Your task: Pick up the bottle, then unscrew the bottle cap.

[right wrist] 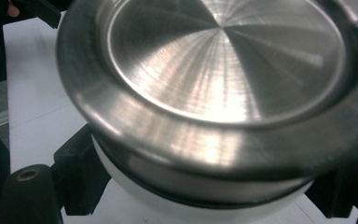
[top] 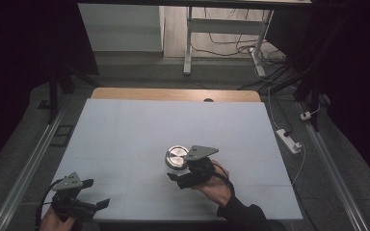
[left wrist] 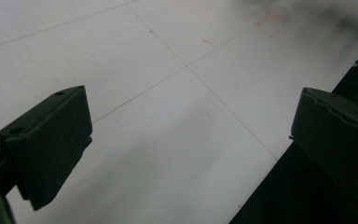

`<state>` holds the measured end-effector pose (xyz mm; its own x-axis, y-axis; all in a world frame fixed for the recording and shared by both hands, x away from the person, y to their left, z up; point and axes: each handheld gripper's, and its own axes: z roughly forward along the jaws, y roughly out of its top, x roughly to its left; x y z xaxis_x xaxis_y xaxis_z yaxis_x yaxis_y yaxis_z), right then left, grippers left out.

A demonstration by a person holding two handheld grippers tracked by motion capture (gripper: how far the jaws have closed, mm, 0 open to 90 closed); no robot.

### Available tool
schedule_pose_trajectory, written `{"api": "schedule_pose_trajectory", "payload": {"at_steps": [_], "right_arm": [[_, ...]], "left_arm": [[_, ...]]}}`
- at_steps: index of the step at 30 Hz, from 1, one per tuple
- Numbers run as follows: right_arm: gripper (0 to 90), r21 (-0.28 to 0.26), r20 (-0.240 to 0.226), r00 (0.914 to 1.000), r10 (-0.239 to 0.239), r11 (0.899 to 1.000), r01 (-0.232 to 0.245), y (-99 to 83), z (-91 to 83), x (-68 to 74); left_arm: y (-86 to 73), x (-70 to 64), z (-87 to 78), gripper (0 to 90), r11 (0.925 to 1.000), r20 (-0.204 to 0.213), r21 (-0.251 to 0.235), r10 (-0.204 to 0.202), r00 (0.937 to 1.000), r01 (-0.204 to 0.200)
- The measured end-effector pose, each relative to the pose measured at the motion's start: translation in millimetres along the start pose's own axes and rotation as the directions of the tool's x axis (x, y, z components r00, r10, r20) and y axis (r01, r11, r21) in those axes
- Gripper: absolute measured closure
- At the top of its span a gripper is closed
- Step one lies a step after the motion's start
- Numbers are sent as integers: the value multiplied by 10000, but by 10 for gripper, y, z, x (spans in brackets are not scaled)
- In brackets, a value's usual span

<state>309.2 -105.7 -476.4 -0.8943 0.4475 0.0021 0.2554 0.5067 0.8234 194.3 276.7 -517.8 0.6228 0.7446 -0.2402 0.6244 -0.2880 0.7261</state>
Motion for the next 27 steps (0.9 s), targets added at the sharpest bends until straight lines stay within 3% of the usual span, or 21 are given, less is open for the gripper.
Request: {"api": "schedule_pose_trajectory", "payload": {"at_steps": [9, 16, 27], "right_arm": [[155, 32, -56, 10000, 23, 10000, -22, 4, 1, -3], [155, 59, -131, 9999, -2, 10000, 3, 9, 2, 15], [155, 18, -155, 9999, -52, 10000, 53, 10, -13, 14]], "left_arm": [[78, -36, 17, 0, 9990, 275, -175, 415, 9988, -410], [197, -62, 61, 0, 9946, 617, -350, 998, 9931, -978], [493, -100, 196, 0, 9863, 1134, -823, 1520, 9819, -1432]]}}
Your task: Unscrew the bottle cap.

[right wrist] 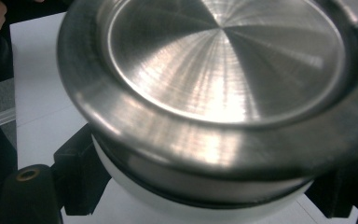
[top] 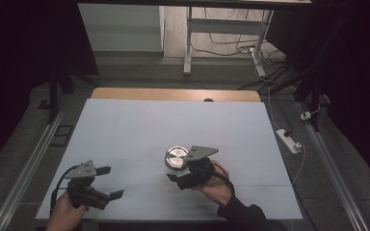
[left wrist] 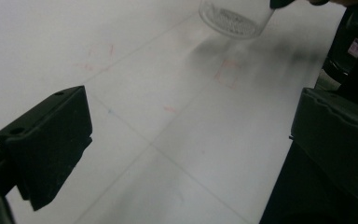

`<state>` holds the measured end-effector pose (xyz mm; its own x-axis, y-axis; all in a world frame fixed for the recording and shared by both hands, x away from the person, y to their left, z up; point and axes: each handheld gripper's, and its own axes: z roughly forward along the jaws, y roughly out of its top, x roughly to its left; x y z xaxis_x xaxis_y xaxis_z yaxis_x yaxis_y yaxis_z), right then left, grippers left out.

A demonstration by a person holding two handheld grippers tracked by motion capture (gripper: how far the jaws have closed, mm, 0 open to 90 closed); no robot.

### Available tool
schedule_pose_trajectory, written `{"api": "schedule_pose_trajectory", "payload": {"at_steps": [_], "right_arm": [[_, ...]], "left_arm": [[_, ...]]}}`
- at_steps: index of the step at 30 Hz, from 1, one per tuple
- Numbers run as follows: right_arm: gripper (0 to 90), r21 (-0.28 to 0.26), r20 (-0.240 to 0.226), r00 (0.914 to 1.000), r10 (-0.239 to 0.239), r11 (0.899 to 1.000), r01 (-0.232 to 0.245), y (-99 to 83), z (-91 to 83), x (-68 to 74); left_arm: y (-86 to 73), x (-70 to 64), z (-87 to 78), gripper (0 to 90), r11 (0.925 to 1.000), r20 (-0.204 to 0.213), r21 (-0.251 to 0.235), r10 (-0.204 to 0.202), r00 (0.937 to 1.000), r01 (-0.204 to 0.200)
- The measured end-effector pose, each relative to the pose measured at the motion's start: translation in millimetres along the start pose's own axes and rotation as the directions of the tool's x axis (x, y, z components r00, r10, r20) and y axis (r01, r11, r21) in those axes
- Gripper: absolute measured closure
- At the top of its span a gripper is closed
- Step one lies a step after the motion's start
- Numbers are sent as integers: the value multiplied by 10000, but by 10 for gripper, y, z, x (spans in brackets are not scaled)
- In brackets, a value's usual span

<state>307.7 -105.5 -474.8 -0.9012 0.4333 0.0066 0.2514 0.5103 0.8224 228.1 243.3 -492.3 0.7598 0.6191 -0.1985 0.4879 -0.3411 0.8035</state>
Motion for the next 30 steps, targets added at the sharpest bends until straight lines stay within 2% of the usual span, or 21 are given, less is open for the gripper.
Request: {"api": "schedule_pose_trajectory", "payload": {"at_steps": [4, 8, 16, 20, 26, 28, 30], "right_arm": [[155, 38, -34, 10000, -28, 10000, 28, -2, 4, 0], [155, 58, -83, 10000, -53, 10000, 53, -2, 8, 3], [155, 32, -253, 9996, -138, 9999, 138, 1, 6, 7], [155, 50, -339, 9993, -159, 9999, 161, 0, 5, 7], [155, 65, -502, 9985, -213, 9997, 216, -1, 2, 8], [155, 78, -568, 9981, -252, 9996, 257, -1, 2, 10], [155, 79, -675, 9972, -312, 9995, 318, -3, 3, 12]], "left_arm": [[137, -6, 46, 0, 9996, -32, 57, 284, 9996, -283], [267, -21, 115, 0, 9982, 228, 10, 599, 9979, -599], [552, -68, 299, 0, 9888, 689, 61, 1486, 9865, -1494], [712, -84, 386, 0, 9784, 1160, -73, 2059, 9717, -2064], [941, -96, 557, 0, 9644, 1741, -105, 2621, 9492, -2644], [1009, -93, 608, 0, 9596, 1989, -129, 2780, 9398, -2812], [1076, -93, 658, 0, 9529, 2309, -154, 2982, 9262, -3029]]}}
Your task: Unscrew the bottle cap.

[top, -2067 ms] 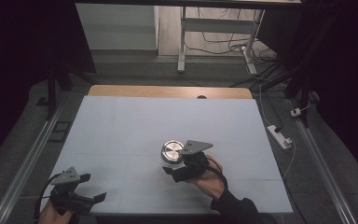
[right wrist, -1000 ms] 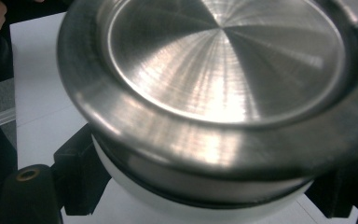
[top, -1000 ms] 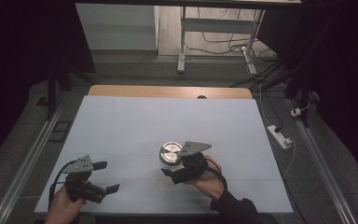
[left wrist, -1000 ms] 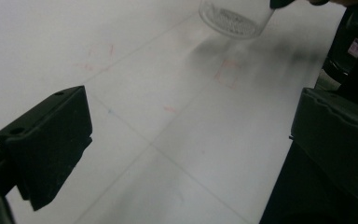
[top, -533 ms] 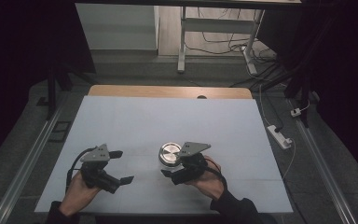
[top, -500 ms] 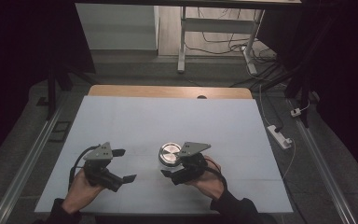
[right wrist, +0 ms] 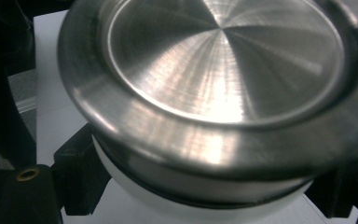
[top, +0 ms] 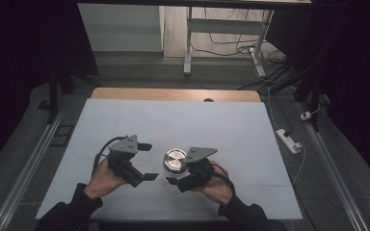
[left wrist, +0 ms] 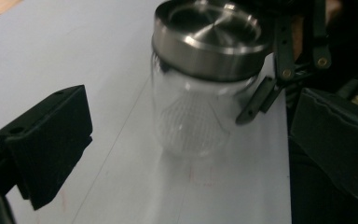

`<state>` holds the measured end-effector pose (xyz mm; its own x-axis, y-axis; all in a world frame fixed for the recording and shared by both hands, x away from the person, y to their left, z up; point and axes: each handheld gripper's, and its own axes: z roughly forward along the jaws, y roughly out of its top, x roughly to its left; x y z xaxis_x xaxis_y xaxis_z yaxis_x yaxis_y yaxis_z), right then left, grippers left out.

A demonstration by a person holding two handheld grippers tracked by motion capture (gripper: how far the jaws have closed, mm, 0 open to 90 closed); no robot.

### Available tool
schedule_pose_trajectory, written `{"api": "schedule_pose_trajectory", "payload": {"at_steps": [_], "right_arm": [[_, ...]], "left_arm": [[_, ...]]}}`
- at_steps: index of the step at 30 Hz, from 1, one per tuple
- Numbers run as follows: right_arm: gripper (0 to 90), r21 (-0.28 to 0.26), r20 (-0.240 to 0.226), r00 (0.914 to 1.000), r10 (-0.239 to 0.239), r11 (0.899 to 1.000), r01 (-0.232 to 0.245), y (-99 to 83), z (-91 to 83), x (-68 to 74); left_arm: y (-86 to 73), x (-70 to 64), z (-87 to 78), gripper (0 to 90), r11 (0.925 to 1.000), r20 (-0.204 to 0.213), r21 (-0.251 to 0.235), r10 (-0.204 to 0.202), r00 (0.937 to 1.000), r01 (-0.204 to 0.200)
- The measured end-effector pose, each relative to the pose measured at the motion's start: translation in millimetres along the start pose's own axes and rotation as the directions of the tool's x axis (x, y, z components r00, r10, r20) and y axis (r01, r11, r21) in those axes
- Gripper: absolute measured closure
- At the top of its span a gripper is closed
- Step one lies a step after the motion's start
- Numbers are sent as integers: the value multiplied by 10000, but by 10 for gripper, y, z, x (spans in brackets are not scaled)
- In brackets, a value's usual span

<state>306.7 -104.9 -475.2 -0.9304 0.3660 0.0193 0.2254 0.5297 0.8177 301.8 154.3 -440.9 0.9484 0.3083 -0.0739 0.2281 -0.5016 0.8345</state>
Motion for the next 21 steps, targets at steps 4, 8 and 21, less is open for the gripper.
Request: {"api": "schedule_pose_trajectory", "payload": {"at_steps": [4, 8, 21], "right_arm": [[155, 36, -220, 9997, -144, 9999, 145, 4, 0, 13], [155, 110, -474, 9984, -297, 9995, 303, 8, 3, 21], [155, 249, -1010, 9923, -723, 9969, 752, 10, 14, 46]], "left_arm": [[116, 48, 108, 0, 9980, 595, 239, 576, 9966, -591], [204, 87, 225, 0, 9938, 1298, 283, 1029, 9862, -1074], [367, 144, 435, 188, 9829, 2809, -129, 1799, 9427, -1838]]}}
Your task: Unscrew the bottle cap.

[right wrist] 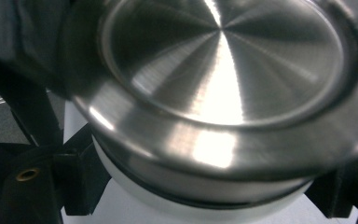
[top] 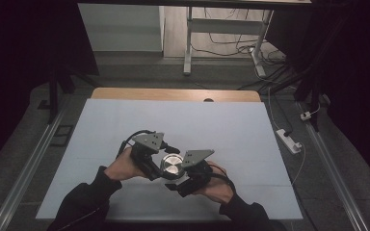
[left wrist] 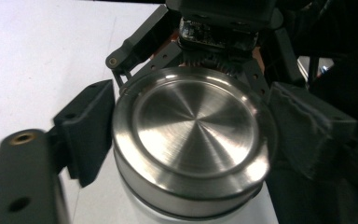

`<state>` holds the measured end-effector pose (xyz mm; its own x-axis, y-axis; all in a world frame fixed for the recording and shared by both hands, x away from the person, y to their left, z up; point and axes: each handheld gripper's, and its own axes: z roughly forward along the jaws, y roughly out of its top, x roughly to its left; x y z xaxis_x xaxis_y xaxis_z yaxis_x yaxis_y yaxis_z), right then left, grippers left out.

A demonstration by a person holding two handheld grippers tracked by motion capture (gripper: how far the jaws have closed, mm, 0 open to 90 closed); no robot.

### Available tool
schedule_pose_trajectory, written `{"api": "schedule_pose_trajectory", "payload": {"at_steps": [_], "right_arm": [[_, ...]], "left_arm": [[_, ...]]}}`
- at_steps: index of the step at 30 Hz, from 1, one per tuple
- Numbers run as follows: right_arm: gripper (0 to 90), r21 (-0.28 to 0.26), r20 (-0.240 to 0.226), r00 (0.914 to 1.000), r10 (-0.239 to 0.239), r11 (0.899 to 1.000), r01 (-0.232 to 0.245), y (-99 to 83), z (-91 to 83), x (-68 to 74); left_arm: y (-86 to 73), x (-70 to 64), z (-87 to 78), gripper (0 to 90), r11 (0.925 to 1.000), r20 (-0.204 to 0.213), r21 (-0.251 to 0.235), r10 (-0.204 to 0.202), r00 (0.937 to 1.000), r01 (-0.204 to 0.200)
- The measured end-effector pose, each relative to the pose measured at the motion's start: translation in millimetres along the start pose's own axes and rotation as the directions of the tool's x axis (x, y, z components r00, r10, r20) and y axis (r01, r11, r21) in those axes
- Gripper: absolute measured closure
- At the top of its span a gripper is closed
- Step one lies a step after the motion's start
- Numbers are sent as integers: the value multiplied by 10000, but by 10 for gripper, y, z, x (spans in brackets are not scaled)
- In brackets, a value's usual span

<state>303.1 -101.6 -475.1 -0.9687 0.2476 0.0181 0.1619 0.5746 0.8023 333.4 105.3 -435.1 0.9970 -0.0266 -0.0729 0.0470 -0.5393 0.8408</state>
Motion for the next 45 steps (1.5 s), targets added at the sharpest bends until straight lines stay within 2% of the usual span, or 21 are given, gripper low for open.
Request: {"api": "schedule_pose_trajectory", "payload": {"at_steps": [4, 7, 10, 13, 14, 15, 16, 17, 19, 20, 22, 23, 25, 28, 31, 34, 36, 37, 40, 42, 45], "right_arm": [[155, -5, 216, 9997, 71, 10000, -71, 0, -14, -18], [155, -7, 567, 9981, 249, 9997, -249, 0, -20, -37], [155, -76, 983, 9935, 582, 9983, -577, -7, -27, -65], [155, -220, 1493, 9825, 1115, 9938, -1094, -5, -37, -86], [155, -220, 1493, 9825, 1115, 9938, -1094, -5, -37, -86], [155, -225, 1781, 9768, 1192, 9929, -1171, -5, -40, -84], [155, -225, 1781, 9768, 1192, 9929, -1171, -5, -40, -84], [155, -238, 1897, 9743, 1212, 9926, -1188, -6, -41, -82], [155, -341, 1908, 9737, 1247, 9921, -1204, -8, -52, -88], [155, -408, 1872, 9736, 1306, 9913, -1251, -5, -59, -89], [155, -494, 1767, 9762, 1257, 9917, -1188, -2, -77, -95], [155, -497, 1634, 9786, 1248, 9918, -1181, -2, -83, -99], [155, -436, 1090, 9883, 1067, 9938, -1025, -9, -76, -105], [155, -298, 613, 9949, 799, 9965, -782, -12, -54, -89], [155, -175, 102, 9991, 409, 9990, -407, -3, -15, -35], [155, -111, -165, 9997, 155, 9998, -157, 15, 2, 16], [155, -107, -263, 9997, -7, 9999, 4, 24, -2, 34], [155, -107, -263, 9997, -7, 9999, 4, 24, -2, 34], [155, -109, -74, 10000, 15, 9999, -16, 20, -15, 13], [155, -78, 190, 9997, 164, 9998, -162, 17, -17, -2], [155, -55, 909, 9939, 629, 9980, -627, -1, -19, -51]], "left_arm": [[9, -48, 6, 197, 9997, -735, -122, -206, 9971, 197], [33, -104, 40, 199, 9983, -1644, -139, -573, 9847, 558], [62, -167, 97, 200, 9924, -2641, -379, -1228, 9566, 1169], [87, -235, 167, 199, 9797, -3548, -910, -1997, 9134, 1788], [98, -256, 191, 199, 9773, -3814, -1000, -2109, 9001, 1866], [108, -272, 210, 198, 9769, -4026, -1010, -2132, 8902, 1883], [118, -277, 221, 194, 9763, -4141, -1000, -2160, 8842, 1917], [124, -273, 227, 194, 9764, -4132, -1016, -2156, 8847, 1905], [131, -236, 205, 134, 9808, -3932, -739, -1952, 8985, 1807], [128, -222, 178, 92, 9816, -3862, -744, -1909, 9024, 1759], [118, -179, 100, 51, 9858, -3294, -530, -1677, 9292, 1592], [106, -164, 50, 35, 9895, -3116, -409, -1442, 9392, 1384], [82, -133, -27, 28, 9948, -2398, -61, -1000, 9656, 1015], [42, -128, -75, 40, 9989, -1569, 239, -362, 9870, 404], [13, -122, -63, 55, 9995, -864, 297, -64, 9962, 90], [-3, -113, -14, 84, 9982, -701, 591, 77, 9975, -35], [-16, -109, -4, 178, 9990, -530, 439, 133, 9985, -110], [-20, -107, -5, 178, 9995, -439, 298, 125, 9990, -112], [-17, -118, 14, 190, 9997, -894, 143, -186, 9958, 199], [-9, -117, 39, 191, 9985, -1283, 119, -522, 9904, 542], [22, -137, 97, 191, 9931, -2205, 35, -1137, 9687, 1173]]}}
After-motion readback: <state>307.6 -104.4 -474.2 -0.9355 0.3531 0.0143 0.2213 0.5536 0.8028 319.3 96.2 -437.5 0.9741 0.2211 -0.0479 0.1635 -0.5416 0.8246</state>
